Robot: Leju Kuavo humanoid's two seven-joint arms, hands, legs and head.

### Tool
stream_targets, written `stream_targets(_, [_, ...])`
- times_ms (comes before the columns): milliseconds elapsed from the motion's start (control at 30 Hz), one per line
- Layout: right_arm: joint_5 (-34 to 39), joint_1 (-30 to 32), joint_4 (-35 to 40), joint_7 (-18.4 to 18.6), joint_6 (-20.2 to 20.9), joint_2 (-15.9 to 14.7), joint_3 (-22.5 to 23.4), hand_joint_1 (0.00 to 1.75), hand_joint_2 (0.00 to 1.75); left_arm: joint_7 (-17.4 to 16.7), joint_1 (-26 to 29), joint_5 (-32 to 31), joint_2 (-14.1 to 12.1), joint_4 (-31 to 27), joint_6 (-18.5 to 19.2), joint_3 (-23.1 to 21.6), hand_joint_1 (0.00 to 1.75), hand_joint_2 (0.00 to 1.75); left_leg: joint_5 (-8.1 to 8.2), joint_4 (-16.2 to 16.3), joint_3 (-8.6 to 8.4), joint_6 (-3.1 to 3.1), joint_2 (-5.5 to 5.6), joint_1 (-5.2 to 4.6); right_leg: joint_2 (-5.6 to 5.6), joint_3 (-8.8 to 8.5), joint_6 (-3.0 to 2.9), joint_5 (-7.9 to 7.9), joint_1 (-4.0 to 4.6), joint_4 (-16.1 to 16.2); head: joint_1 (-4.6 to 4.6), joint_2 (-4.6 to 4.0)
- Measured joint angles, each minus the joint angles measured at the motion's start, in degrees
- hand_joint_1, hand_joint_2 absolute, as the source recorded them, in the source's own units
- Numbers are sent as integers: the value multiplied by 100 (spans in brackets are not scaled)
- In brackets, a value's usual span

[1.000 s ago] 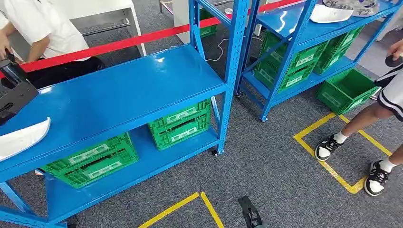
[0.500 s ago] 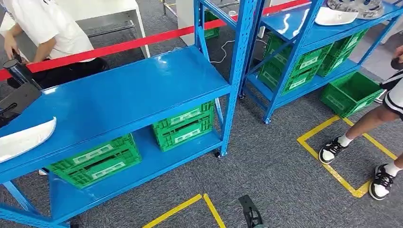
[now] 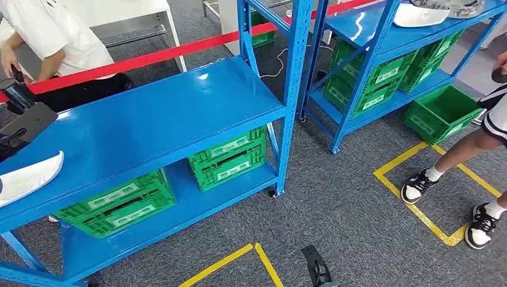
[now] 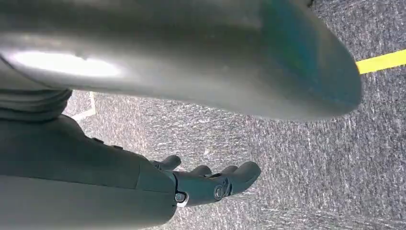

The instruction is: Take the parts from the cabinet and place them on the table.

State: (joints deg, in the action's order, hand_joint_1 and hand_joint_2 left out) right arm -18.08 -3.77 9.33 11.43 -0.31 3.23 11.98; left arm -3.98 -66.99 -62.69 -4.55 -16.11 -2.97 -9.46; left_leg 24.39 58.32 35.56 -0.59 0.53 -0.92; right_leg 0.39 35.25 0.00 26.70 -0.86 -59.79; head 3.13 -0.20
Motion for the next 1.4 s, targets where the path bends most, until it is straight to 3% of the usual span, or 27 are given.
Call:
stream_targets(267, [0,0,0,-4,0,0,2,0,0,2,1,-4,9,2,-2,-29,0,0,4,6,3,3,1,-12,0,-10,6,-3,-6,16,0,0])
stream_targets(533, [2,-1,0,-4,4,0,7,0,0,2,0,-4,9,0,-4,-33,0,0,62,60,25,111,3,-66,-5,-38,100,-8,-58,66,-4,0])
stream_targets(600, [2,-3,0,-4,9,-7,7,0,0,4,5,-4,26,-26,-9,-35,0,0,-6,-91,-89,163,-21,16,-32,-40,137,27,-46,29,-2,0])
stream_targets(633, [0,-10,0,-9,13,-4,7,0,0,13,-13,-4,42,-24,-13,-35,0,0,-12,-122,-117,188,-24,25,-22,59,138,156,-2,-179,9,0])
stream_targets(733, [0,7,0,-4,13,-7,7,0,0,13,5,-4,59,-15,-13,-37,0,0,28,-96,-108,221,-37,24,-20,738,163,714,-12,-1481,33,0])
stream_targets(767, [0,12,0,-4,13,-7,7,0,0,13,29,-4,70,-13,-13,-37,0,0,43,-80,-109,213,-30,25,-20,860,166,724,-12,-1679,35,0])
stream_targets(800, [0,12,0,-4,13,-7,7,0,0,13,50,-4,72,-13,-13,-37,0,0,62,-59,-114,198,-24,30,-21,843,168,591,-19,-1584,37,0])
stream_targets(833, [0,8,0,-7,13,-7,7,0,0,13,55,-4,72,-15,-13,-37,0,0,88,-28,-115,175,-18,39,-24,706,169,362,-25,-1254,39,0])
stream_targets(900, [0,6,0,-7,13,-13,7,0,0,13,41,-4,72,-15,-13,-37,0,0,174,81,-113,111,-16,61,-34,185,170,-145,-38,-176,39,0])
stream_targets(933, [0,-1,0,-7,13,-11,7,0,0,13,31,-4,70,-17,-17,-37,0,0,203,106,-81,66,-18,36,-19,149,130,10,-9,-140,39,0])
stream_targets(967, [0,1,0,-9,15,-11,7,0,0,13,25,-4,68,-13,-17,-37,0,0,220,150,-66,37,-6,22,0,128,70,-36,-16,-85,32,0])
stream_targets(1067, [0,12,0,-4,15,-11,9,0,0,33,26,-4,77,-13,-17,-37,0,0,210,93,-97,-48,5,23,-2,125,-24,-24,3,-88,41,0])
stream_targets(1133, [-7,7,0,-7,15,-7,9,0,0,46,16,-4,68,-26,-20,-37,0,0,355,264,-29,-126,-5,36,0,59,-98,-19,-45,-41,7,0])
stream_targets(1200, [-9,9,0,-7,13,-9,11,0,0,48,8,-4,68,-15,-20,-39,0,0,714,1100,378,-193,-15,66,0,30,-137,6,-48,-39,-7,0])
stream_targets(1267, [-13,13,0,-7,13,-9,11,0,0,50,57,-4,66,11,-20,-42,0,0,880,1789,796,-214,-17,86,0,12,-152,32,-48,-40,-4,0])
stream_targets(1300, [-22,15,0,-7,13,-9,11,0,0,57,79,-4,66,15,-20,-46,0,0,794,1798,845,-211,-17,91,0,-4,-149,44,-48,-41,-4,0])
stream_targets(1333, [-28,16,0,-7,13,-9,11,0,0,61,85,-4,66,15,-20,-46,0,0,527,1484,740,-195,-18,93,1,-33,-139,66,-48,-42,-4,0])
stream_targets(1400, [-37,13,0,-7,13,-9,11,0,0,63,67,-2,61,11,-20,-46,0,0,0,581,329,-146,-17,90,2,-102,-110,107,-48,-41,-5,0])
